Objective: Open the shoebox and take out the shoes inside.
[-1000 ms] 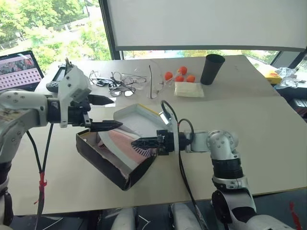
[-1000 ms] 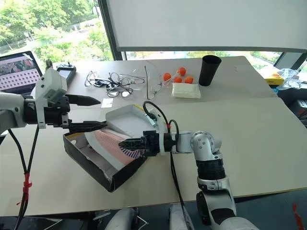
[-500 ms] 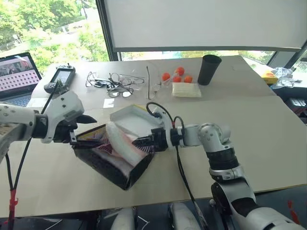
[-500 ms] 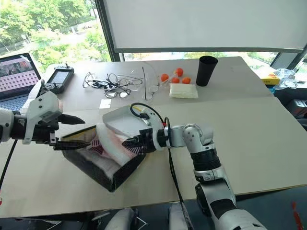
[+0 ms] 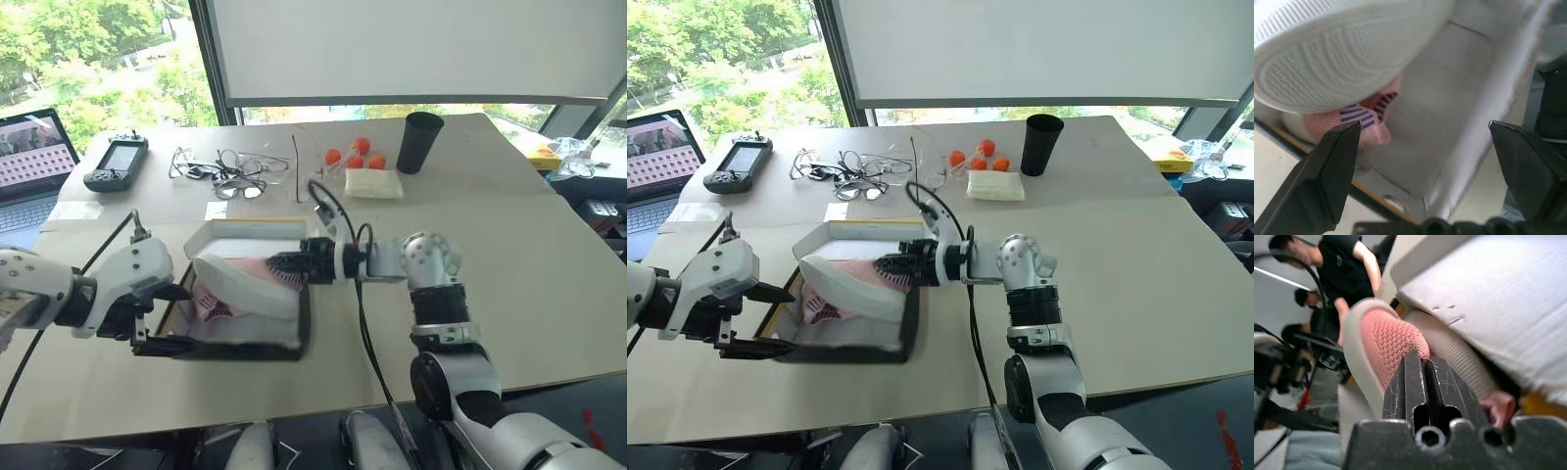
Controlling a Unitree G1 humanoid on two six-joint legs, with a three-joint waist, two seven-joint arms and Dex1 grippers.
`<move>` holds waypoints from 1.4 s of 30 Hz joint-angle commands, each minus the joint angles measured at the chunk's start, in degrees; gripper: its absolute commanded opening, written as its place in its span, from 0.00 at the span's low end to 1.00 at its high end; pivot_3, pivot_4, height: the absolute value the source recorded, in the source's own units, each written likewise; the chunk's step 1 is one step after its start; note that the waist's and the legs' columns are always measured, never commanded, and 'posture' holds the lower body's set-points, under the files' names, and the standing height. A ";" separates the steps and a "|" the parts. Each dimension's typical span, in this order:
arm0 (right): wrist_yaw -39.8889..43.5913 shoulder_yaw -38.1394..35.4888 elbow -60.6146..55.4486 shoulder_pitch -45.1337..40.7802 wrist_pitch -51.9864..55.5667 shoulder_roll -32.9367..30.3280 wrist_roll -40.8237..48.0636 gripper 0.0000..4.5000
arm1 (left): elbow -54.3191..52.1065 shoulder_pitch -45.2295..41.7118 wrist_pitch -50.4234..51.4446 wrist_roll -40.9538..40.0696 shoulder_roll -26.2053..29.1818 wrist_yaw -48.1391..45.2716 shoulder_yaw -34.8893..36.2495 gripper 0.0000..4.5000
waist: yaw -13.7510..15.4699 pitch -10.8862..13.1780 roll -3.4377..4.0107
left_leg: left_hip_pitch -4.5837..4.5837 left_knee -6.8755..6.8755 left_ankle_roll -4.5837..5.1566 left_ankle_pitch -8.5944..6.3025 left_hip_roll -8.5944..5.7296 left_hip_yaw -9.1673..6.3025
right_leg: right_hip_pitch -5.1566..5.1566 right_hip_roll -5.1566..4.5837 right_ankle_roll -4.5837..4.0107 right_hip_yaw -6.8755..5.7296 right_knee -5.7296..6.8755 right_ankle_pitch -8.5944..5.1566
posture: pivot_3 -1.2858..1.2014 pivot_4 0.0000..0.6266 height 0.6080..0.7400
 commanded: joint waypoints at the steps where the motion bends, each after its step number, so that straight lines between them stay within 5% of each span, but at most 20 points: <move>1: -2.48 -11.38 1.68 -5.46 1.32 1.43 8.82 0.00 | -0.34 -0.62 -0.44 0.44 0.07 0.63 0.39 1.00 | -0.04 0.00 0.00 | -0.07 -0.03 0.00 0.00 0.01 0.02 | -0.08 0.01 -0.07 0.01 0.00 0.04 | 0.52 0.24 1.00; 7: -8.03 -19.19 2.42 -9.74 2.73 2.06 16.20 0.00 | 1.50 -4.19 -2.35 1.55 -1.00 2.21 -2.28 1.00 | -0.11 0.00 -0.01 | -0.37 -0.29 0.00 0.00 0.01 0.08 | -0.45 0.00 -0.41 0.02 0.00 0.24 | 0.52 0.24 1.00; 14: -9.45 -19.30 -0.38 -9.73 3.13 -3.68 19.08 0.00 | 3.05 -10.35 -1.59 -1.41 -3.78 3.16 -2.33 1.00 | -0.20 0.01 -0.01 | -0.49 -0.37 0.00 0.00 0.01 0.12 | -0.56 0.00 -0.41 0.02 -0.04 0.24 | 0.52 0.24 1.00; 20: 3.66 -3.64 -1.85 -5.00 -4.77 -28.75 4.90 0.00 | 5.36 -22.10 3.99 -16.49 -10.78 6.43 6.50 1.00 | 1.42 0.20 -0.05 | -0.64 -0.18 0.01 0.00 -0.07 0.05 | -0.48 -0.05 -0.33 -0.10 -0.21 0.19 | 0.52 0.24 1.00; 24: 16.08 12.15 -3.50 0.70 -14.11 -43.38 -6.97 0.00 | 6.79 -24.51 5.28 -18.35 -11.91 9.81 7.47 1.00 | 1.16 0.21 -0.04 | -0.66 -0.20 0.08 -0.06 -0.08 0.18 | -0.44 -0.06 -0.13 0.00 -0.47 0.09 | 0.52 0.24 1.00; 30: 19.03 23.88 0.94 4.33 -25.95 -47.69 -22.17 0.00 | 8.13 -25.18 3.93 -17.16 -12.71 12.34 6.19 1.00 | -0.90 0.24 -0.07 | -0.48 -0.19 0.10 -0.06 0.16 0.62 | -0.51 0.13 -0.14 0.40 -0.40 0.12 | 0.52 0.24 1.00; 42: 32.73 18.84 -10.62 -1.00 -19.19 -50.49 -14.99 0.91 | 12.57 -15.44 0.14 -9.78 -7.12 7.32 10.70 1.00 | 0.03 0.29 -0.08 | -0.31 -0.16 0.09 -0.07 0.19 0.86 | -0.59 0.21 -0.13 0.73 -0.10 0.09 | 0.52 0.24 1.00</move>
